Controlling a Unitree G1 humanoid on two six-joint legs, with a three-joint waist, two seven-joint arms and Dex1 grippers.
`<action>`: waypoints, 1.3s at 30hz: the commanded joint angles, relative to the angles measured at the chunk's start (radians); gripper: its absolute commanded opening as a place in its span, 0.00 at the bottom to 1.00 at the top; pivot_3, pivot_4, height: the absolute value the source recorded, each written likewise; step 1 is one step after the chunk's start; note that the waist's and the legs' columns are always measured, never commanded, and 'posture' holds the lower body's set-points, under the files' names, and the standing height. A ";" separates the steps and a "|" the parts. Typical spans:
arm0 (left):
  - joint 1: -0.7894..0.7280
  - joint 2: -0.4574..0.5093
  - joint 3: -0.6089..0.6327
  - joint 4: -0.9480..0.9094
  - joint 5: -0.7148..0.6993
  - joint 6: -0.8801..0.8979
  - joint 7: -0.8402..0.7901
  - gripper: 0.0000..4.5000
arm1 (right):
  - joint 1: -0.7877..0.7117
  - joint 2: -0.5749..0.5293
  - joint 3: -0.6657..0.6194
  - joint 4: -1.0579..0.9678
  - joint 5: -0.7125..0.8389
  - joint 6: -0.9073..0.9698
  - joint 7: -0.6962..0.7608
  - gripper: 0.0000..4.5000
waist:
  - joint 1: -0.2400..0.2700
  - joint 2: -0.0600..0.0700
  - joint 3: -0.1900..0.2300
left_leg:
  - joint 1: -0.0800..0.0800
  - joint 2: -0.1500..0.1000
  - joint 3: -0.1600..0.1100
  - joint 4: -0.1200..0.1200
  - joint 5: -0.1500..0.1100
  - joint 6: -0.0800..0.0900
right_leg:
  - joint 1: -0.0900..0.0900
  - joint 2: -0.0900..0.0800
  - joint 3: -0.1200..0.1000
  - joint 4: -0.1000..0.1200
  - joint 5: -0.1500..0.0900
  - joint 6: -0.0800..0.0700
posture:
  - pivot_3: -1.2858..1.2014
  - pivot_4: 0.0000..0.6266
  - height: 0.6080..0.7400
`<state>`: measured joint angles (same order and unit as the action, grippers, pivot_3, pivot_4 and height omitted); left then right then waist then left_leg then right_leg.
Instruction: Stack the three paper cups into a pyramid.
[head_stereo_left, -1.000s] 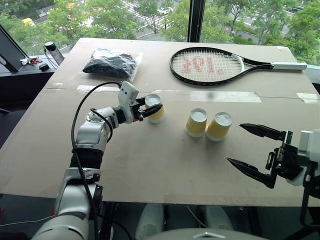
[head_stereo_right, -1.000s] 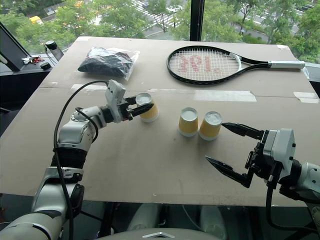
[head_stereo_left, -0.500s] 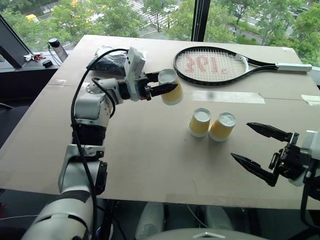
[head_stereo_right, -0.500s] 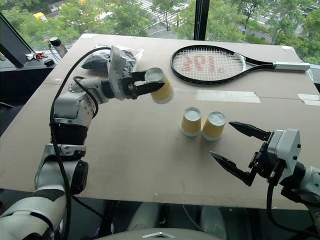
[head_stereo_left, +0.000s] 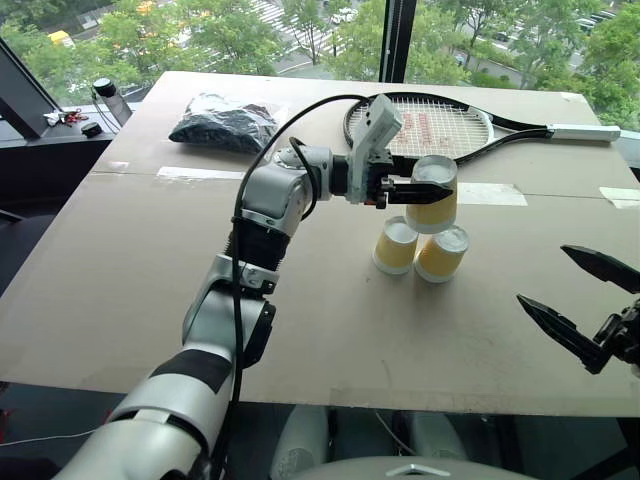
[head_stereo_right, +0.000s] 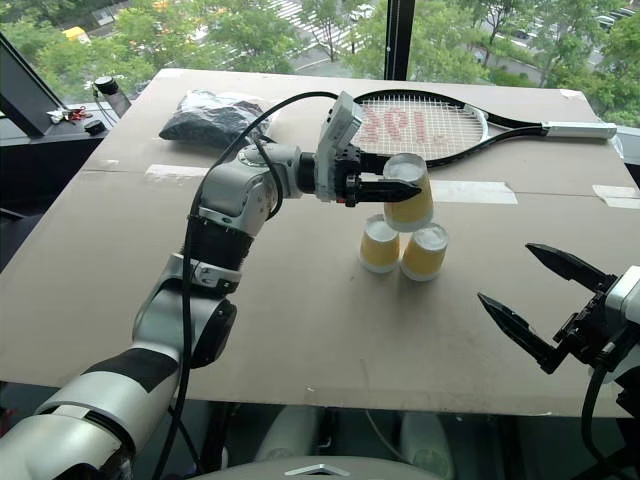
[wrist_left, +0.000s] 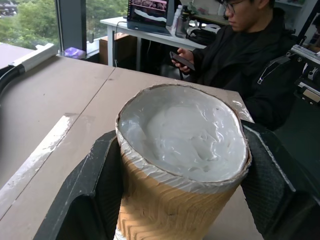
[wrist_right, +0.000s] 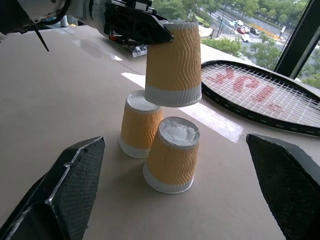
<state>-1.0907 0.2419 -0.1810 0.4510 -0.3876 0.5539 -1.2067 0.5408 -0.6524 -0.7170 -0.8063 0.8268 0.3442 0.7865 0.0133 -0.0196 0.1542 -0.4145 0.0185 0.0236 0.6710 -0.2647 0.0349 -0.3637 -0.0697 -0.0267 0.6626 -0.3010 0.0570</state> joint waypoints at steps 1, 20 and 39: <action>-0.047 -0.015 -0.024 -0.003 0.018 0.000 -0.025 0.59 | 0.038 0.020 -0.065 -0.006 0.018 -0.036 0.029 1.00 | 0.002 0.000 0.000 | 0.000 0.000 0.000 0.000 0.000 0.000 | 0.000 0.000 0.000 0.000 0.000 0.000 | 0.52 0.24 1.00; -0.066 -0.050 -0.062 0.024 0.088 -0.004 -0.040 1.00 | 0.089 0.032 -0.089 0.056 0.004 -0.083 0.121 1.00 | 0.001 0.000 0.000 | 0.000 -0.001 0.000 0.000 0.000 0.000 | 0.000 0.000 0.000 0.000 0.000 0.000 | 0.52 0.24 1.00; 0.334 0.212 0.331 -0.679 -0.176 0.276 0.211 1.00 | -0.197 -0.093 0.051 0.300 -0.115 -0.081 0.119 1.00 | -0.007 0.004 -0.002 | 0.002 0.000 -0.002 0.000 0.000 -0.001 | 0.001 0.000 0.007 0.001 0.000 0.000 | 0.52 0.24 1.00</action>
<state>-0.8119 0.4298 0.0986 -0.1053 -0.5133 0.8189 -1.0091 0.3567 -0.7411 -0.6664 -0.5233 0.7264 0.2765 0.9163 0.0066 -0.0160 0.1527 -0.4127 0.0191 0.0210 0.6709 -0.2642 0.0340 -0.3626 -0.0698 -0.0202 0.6630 -0.3011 0.0570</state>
